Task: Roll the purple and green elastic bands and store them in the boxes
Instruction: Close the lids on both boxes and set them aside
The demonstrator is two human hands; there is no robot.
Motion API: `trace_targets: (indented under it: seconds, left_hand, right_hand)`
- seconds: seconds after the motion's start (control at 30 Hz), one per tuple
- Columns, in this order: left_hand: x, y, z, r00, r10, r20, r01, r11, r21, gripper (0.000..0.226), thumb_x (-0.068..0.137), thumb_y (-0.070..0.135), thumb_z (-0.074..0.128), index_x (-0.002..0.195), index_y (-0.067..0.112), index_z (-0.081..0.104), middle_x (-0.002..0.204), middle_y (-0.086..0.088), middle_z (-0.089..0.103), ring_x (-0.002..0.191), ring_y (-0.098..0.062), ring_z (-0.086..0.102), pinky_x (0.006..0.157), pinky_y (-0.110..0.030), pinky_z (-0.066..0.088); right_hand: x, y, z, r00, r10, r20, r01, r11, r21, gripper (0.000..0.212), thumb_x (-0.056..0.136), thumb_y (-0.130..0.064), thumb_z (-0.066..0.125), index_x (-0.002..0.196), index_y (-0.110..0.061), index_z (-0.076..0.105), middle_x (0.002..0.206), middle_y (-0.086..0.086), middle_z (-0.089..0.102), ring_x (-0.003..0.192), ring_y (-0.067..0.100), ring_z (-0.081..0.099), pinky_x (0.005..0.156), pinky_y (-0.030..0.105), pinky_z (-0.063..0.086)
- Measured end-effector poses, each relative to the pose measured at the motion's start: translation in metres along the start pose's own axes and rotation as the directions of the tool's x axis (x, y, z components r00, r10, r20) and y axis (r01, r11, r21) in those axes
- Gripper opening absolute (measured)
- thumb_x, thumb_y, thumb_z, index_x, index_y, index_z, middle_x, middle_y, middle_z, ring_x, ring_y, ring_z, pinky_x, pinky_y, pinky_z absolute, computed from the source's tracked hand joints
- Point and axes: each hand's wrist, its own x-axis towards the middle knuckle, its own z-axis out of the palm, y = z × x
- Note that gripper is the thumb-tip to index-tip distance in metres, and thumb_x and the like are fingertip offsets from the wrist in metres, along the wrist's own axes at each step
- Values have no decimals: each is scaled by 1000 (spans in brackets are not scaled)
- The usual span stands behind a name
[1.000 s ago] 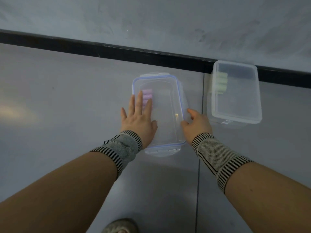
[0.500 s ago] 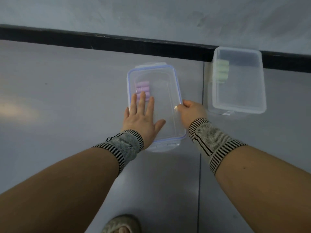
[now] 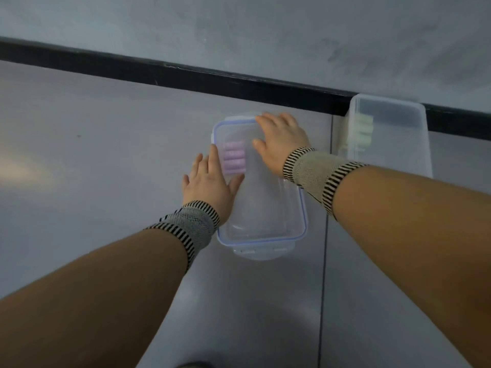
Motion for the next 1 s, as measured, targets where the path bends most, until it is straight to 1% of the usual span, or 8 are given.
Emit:
trace_targets:
  seconds: [0.17, 0.5, 0.6, 0.7, 0.77, 0.83, 0.93, 1.0]
  left_hand:
    - [2, -4, 1, 1000, 6, -1, -6, 999, -34, 78, 92, 58, 30, 149, 18, -6, 158, -1, 11, 145, -14, 2, 117, -48, 10]
    - [5, -5, 5, 1000, 25, 3, -25, 999, -23, 80, 92, 59, 29, 149, 18, -8, 158, 1, 7, 145, -14, -1, 117, -48, 8]
    - [5, -4, 5, 1000, 19, 12, -19, 1000, -7, 79, 92, 60, 28, 149, 18, -9, 158, 1, 6, 145, -15, -1, 117, -48, 8]
    - [3, -3, -2, 1000, -2, 3, 2, 1000, -30, 77, 91, 60, 30, 149, 23, -6, 158, 0, -6, 145, -17, -4, 116, -49, 8]
    - [-6, -4, -10, 996, 71, -53, -72, 997, -18, 72, 92, 56, 30, 150, 24, 1, 158, -2, -10, 145, -20, -6, 116, -49, 8]
    - [-26, -7, -14, 969, 246, -30, -241, 964, 117, 72, 90, 58, 21, 150, 21, 8, 158, -2, -8, 145, -21, -7, 115, -49, 6]
    - [-63, -13, -5, 896, 388, 213, -439, 841, 315, 91, 77, 71, 8, 150, 17, -2, 157, -1, -14, 144, -21, -15, 115, -48, 2]
    - [-72, -16, 4, 892, 349, 286, -437, 826, 357, 98, 76, 75, 17, 148, 16, -14, 155, 0, -22, 143, -20, -20, 116, -48, 1]
  right_hand:
    - [21, -6, 8, 998, 26, 49, -26, 1000, 2, 58, 99, -46, 27, 150, -24, 13, 159, -5, 10, 146, 24, 2, 116, 53, 7]
    - [43, -13, 6, 994, 91, 68, -89, 995, -41, 44, 98, -39, 31, 138, -21, 36, 143, 2, 36, 133, 26, 29, 109, 56, 21]
    - [46, -10, 4, 990, 60, 127, -57, 998, -28, 48, 99, -40, 30, 143, -20, 31, 152, 3, 27, 143, 27, 15, 114, 58, 10]
    - [25, -4, 2, 1000, -6, 30, 7, 999, -44, 57, 99, -41, 30, 150, -21, 13, 160, -4, 0, 146, 23, -8, 116, 53, -1]
    - [-6, 0, -1, 994, -112, 2, 112, 987, -116, 60, 99, -39, 32, 151, -19, 10, 160, -2, -3, 147, 22, -5, 117, 48, 0]
    - [-51, 7, 3, 969, -236, 68, 245, 955, -170, 63, 98, -40, 35, 151, -15, 12, 160, 3, 2, 147, 23, 4, 117, 43, 5]
    - [-116, 16, 18, 916, -359, 178, 393, 892, -224, 76, 89, -55, 32, 145, -3, 31, 154, 16, 26, 141, 34, 27, 113, 48, 21]
    - [-134, 24, 30, 899, -352, 262, 418, 870, -262, 92, 81, -66, 20, 148, -2, 21, 156, 17, 15, 144, 33, 16, 114, 45, 11]
